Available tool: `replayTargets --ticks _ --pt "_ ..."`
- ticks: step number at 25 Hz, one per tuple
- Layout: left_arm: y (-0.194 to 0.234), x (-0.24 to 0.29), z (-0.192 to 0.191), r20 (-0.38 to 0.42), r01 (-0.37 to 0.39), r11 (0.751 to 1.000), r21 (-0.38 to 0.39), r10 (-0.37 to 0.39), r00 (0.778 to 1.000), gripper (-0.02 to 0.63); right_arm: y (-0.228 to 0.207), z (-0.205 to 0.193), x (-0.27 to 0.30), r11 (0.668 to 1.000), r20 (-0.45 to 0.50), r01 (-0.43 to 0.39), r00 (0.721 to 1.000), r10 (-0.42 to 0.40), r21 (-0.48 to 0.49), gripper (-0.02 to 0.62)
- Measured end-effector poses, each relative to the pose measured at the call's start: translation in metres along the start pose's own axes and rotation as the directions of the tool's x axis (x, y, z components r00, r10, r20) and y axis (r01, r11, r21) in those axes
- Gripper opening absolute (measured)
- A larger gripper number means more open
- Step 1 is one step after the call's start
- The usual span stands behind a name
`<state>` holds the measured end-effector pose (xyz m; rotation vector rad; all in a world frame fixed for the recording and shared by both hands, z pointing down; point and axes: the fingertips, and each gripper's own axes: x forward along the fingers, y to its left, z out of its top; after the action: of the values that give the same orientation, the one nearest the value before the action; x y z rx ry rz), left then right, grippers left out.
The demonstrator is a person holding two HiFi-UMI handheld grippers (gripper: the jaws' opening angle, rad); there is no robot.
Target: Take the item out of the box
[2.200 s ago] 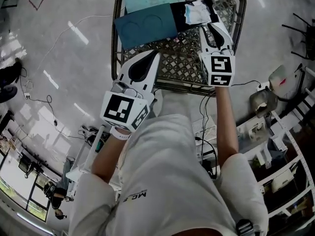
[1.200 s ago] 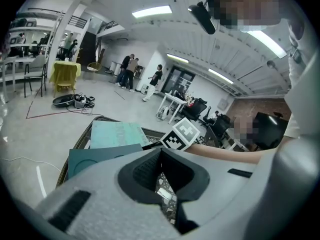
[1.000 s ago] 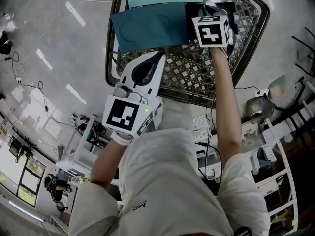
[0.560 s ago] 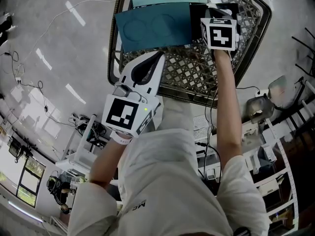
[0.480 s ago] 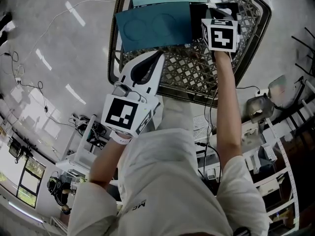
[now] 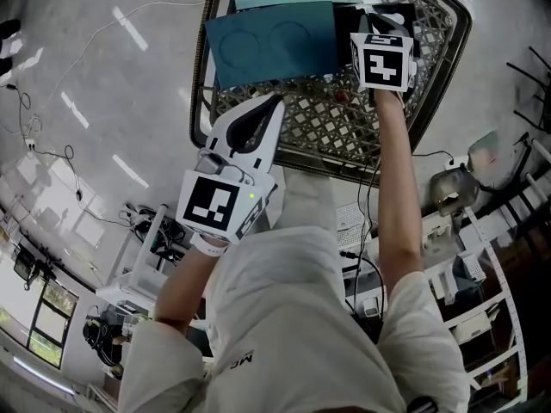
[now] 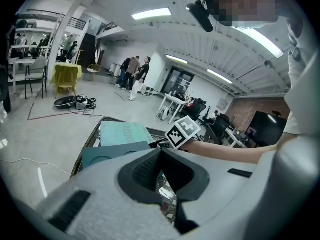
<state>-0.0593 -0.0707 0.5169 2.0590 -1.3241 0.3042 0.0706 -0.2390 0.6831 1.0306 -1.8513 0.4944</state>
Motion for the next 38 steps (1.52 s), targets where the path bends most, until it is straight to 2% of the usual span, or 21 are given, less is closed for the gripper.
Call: replayTargets --ticks 7,8,10,18,27,38 --pt "0.009 -0.004 -0.004 -0.001 -0.022 1.0 -0.014 0.022 1.0 0.025 -0.003 -0.008 0.02 1.0 -0.051 -0.001 0.999 0.001 0.013 0.075" --pt "0.01 -0.004 -0.004 -0.001 -0.023 1.0 -0.015 0.023 1.0 0.026 -0.005 -0.009 0.022 1.0 -0.063 0.012 0.998 -0.011 0.01 0.073" --pt "0.013 -0.005 -0.003 0.001 -0.026 1.0 -0.016 0.026 1.0 0.026 -0.01 -0.011 0.021 0.999 -0.081 0.039 0.996 -0.039 0.001 0.017" --pt "0.008 -0.004 0.003 0.01 -0.014 1.0 -0.009 0.014 1.0 0.026 -0.009 -0.003 0.004 1.0 -0.019 0.001 1.0 0.0 0.03 0.014" --pt "-0.02 -0.021 0.022 0.047 0.027 0.999 0.033 -0.028 0.998 0.025 0.004 0.015 -0.076 0.999 0.102 -0.027 0.995 0.023 0.03 0.014" --pt "-0.045 -0.076 0.048 0.081 0.042 0.995 0.089 -0.049 0.995 0.025 0.03 0.024 -0.215 0.998 0.246 -0.033 0.969 0.019 0.055 0.014"
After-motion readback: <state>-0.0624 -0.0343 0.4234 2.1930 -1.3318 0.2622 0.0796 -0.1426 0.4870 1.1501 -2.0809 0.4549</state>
